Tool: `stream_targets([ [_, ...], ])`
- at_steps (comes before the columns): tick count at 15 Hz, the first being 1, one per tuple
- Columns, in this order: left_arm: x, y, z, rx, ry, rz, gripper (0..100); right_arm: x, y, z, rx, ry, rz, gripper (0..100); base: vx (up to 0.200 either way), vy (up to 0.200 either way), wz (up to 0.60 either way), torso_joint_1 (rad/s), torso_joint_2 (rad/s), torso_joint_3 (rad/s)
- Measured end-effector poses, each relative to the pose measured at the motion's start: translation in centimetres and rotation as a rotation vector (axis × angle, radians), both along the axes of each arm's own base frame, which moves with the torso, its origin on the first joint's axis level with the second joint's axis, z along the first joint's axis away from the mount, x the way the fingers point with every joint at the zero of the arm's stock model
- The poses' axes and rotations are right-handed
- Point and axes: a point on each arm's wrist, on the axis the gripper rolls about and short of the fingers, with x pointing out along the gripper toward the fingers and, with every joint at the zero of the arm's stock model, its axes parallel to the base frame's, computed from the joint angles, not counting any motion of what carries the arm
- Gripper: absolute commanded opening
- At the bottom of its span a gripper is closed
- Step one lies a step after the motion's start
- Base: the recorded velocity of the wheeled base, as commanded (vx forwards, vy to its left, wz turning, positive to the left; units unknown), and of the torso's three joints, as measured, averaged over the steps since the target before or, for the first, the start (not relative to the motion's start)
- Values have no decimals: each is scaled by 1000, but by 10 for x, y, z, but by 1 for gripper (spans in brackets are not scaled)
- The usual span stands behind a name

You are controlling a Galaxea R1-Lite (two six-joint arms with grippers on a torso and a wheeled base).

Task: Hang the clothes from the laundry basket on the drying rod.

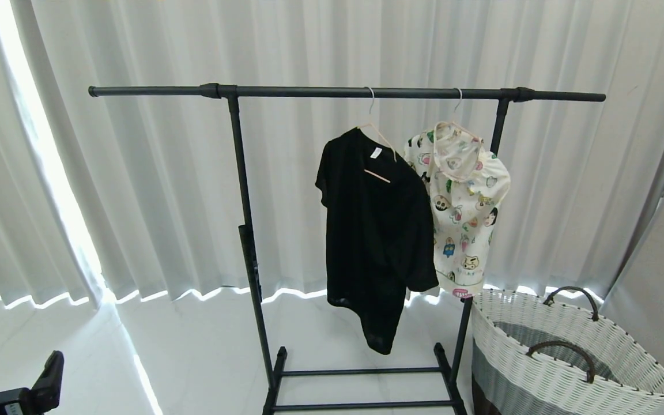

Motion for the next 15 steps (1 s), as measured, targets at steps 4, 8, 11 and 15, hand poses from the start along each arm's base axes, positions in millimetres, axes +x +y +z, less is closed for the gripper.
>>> stream_targets([
  [4, -45, 9, -1, 136, -44, 18, 100, -28, -1, -23, -24, -125, -12, 100, 0, 0, 0, -176, 463, 297],
  [8, -86, 15, -10, 265, -144, 191, 100, -45, 0, -43, -17, -403, 13, 100, 0, 0, 0, -101, 368, 236],
  [11, -98, 14, -21, 195, -215, 250, 100, -48, 0, -49, -21, -443, 11, 100, 0, 0, 0, -50, 75, 78],
  [15, -101, 8, -34, 67, -272, -155, 100, -46, 5, -49, 50, -480, 229, 100, 0, 0, 0, -12, 20, 16],
])
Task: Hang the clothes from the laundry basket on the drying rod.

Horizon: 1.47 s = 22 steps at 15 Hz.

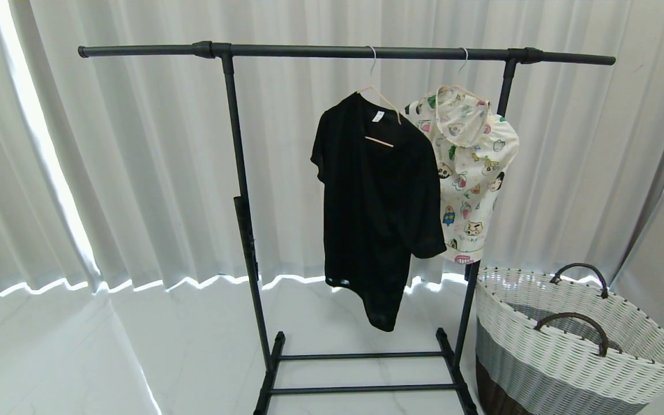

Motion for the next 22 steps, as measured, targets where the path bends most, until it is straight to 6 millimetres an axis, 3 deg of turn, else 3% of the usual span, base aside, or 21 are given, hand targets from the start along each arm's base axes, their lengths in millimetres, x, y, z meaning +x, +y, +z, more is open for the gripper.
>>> stream_targets([
  [2, 0, -3, -2, -36, -13, -142, 100, 1, 5, -1, 13, 2, 223, 100, 0, 0, 0, 0, 0, 0],
  [4, -1, -3, -2, -60, -25, -148, 100, 2, 8, -2, 22, -7, 340, 100, 0, 0, 0, 0, 0, 0],
  [7, -1, -3, -2, -121, -39, -164, 100, 6, 6, 8, -29, -202, 273, 100, 0, 0, 0, 0, 0, 0],
  [10, 0, -6, -5, -224, -29, -314, 100, 9, 7, -3, 22, -134, 306, 100, 0, 0, 0, 0, 0, 0],
  [15, 0, -7, -6, -236, -16, -326, 100, 10, 7, -10, 131, -94, 292, 100, 0, 0, 0, 0, 0, 0],
  [22, 0, -7, -6, -236, -16, -325, 100, 10, 7, -11, 135, -92, 291, 100, 0, 0, 0, 0, 0, 0],
])
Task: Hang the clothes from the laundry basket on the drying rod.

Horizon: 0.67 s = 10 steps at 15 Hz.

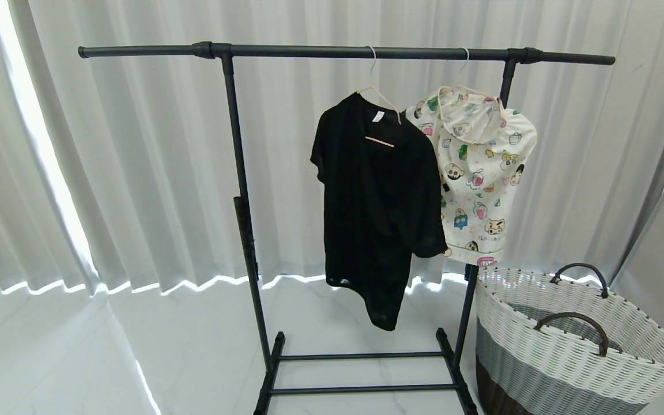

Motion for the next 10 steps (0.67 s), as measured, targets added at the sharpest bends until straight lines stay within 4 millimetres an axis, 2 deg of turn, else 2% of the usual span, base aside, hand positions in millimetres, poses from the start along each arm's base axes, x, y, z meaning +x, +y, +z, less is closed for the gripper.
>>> stream_targets([
  [10, 0, 0, 0, 0, 0, 0, 100, 0, 0, 0, 0, 0, 0, 100, 0, 0, 0, 0, 0, 0],
])
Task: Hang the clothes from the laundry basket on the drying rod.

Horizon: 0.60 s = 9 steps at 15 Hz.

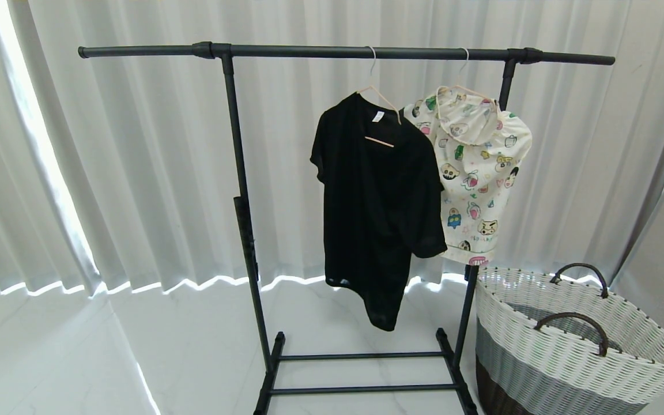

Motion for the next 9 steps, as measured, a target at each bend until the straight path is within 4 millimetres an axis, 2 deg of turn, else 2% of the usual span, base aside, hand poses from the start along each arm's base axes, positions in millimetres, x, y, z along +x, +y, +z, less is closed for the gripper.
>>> stream_targets([
  [9, 0, 0, 0, 0, 0, 0, 100, 0, 0, 0, -1, 0, 0, 100, 0, 0, 0, 0, 0, 0],
])
